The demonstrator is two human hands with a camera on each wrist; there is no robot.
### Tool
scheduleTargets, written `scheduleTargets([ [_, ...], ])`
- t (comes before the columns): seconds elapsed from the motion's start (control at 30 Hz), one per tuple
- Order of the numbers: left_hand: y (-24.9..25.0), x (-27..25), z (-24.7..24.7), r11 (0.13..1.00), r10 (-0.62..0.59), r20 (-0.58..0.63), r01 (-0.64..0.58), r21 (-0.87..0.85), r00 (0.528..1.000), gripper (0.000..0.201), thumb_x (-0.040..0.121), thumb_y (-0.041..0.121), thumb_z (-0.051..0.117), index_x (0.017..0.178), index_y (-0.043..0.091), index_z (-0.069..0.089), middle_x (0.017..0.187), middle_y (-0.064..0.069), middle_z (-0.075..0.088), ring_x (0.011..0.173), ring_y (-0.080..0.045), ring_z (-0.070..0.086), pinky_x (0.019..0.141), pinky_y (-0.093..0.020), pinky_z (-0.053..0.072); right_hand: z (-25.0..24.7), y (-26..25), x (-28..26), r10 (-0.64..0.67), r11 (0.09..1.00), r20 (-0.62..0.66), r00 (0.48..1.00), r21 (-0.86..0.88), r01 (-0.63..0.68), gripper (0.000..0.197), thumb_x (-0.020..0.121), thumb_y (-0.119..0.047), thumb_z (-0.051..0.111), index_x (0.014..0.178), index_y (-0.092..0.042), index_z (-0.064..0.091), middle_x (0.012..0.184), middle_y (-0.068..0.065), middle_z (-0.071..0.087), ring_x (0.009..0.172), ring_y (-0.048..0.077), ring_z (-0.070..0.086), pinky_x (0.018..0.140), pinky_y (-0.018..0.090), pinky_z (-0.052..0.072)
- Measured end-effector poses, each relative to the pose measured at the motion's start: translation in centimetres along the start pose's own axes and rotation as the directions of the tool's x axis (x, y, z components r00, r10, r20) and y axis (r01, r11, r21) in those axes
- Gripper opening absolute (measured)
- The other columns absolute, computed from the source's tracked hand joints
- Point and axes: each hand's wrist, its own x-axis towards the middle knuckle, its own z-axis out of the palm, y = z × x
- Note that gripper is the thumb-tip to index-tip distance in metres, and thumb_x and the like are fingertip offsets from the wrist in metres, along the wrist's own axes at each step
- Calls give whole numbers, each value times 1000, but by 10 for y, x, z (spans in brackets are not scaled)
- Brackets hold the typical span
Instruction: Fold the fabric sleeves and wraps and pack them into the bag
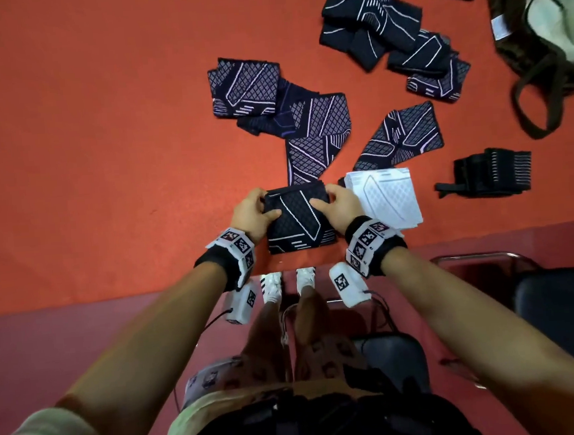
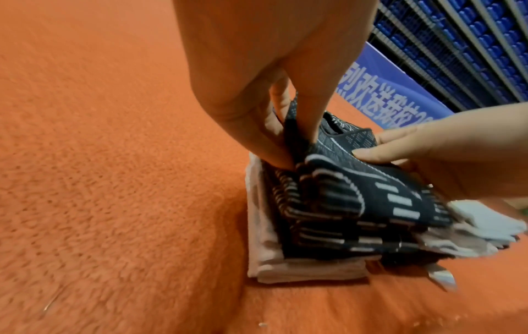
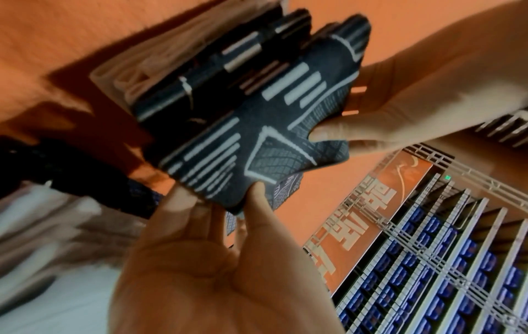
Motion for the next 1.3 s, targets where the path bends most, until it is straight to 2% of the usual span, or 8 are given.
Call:
scheduleTargets([
  [0.2, -1, -4, 2, 963, 146, -129, -111, 244, 981, 33, 86, 21, 66, 109, 12, 44, 98, -7, 59, 92, -28, 58, 81, -38, 49, 6, 4, 2, -62, 987, -71, 996, -151, 51, 20, 87, -22, 62, 102, -14, 51, 82, 3, 63, 79, 24, 61, 80, 41, 54],
  [0.27, -5, -6, 0, 898, 277, -134, -207, 390, 951, 49, 84, 16, 66, 126, 9, 41, 117, -14, 52, 107, -31, 52, 91, -43, 46, 6, 6, 2, -124, 967, -118, 985, -235, 93, 34, 85, -17, 63, 114, -14, 46, 105, 9, 59, 94, 27, 58, 87, 43, 50],
  [0.4, -13, -9, 1, 491, 622, 154, -536, 687, 767, 54, 82, 19, 62, 133, 15, 47, 140, -11, 43, 133, -32, 34, 108, -53, 32, 3, 12, -10, -446, 788, -47, 894, -495, 367, 52, 83, -12, 62, 133, -7, 47, 140, 18, 40, 131, 34, 36, 114, 45, 28],
  [0.57, -17, -9, 3, 312, 398, 386, -519, 796, 832, 66, 93, 54, 38, 150, 27, 17, 159, 10, 4, 146, -20, -10, 114, -59, -6, 2, 28, -13, -314, 629, 230, 921, -677, 383, 64, 95, -31, 49, 149, -12, 20, 159, 3, 6, 147, 29, -2, 119, 43, 6],
  [0.73, -2, -11, 7, 328, 292, 370, -456, 827, 882, 68, 92, 51, 45, 148, 30, 15, 157, 11, 3, 146, -19, -3, 111, -65, -1, 7, 20, -17, -248, 624, 226, 942, -707, 334, 67, 95, -29, 48, 150, -14, 12, 160, 2, -1, 146, 29, -4, 120, 43, 8],
  [0.93, 61, -1, 3, 302, 265, 373, -444, 844, 889, 52, 88, 46, 52, 135, 26, 42, 139, 0, 40, 137, -23, 24, 108, -68, 5, -19, -10, -13, -219, 704, 229, 949, -636, 316, 56, 92, -25, 52, 143, -12, 34, 157, 11, 15, 145, 31, 7, 119, 36, 7],
  [1.07, 117, 14, 1, 419, 371, 293, -440, 794, 881, 42, 91, 40, 50, 131, 26, 47, 134, -2, 48, 130, -25, 35, 112, -58, 16, -63, -32, -1, -270, 852, 87, 959, -442, 280, 41, 90, -19, 54, 130, -8, 53, 140, 15, 43, 133, 29, 34, 112, 29, 20],
  [1.3, 229, 71, 20, 622, 569, 138, -534, 573, 811, 34, 90, 17, 55, 124, 19, 55, 122, -4, 60, 115, -23, 53, 98, -39, 44, -174, -50, 55, -187, 935, -119, 975, -325, 140, 39, 92, -19, 55, 130, -10, 53, 134, 11, 50, 124, 26, 47, 105, 29, 32],
])
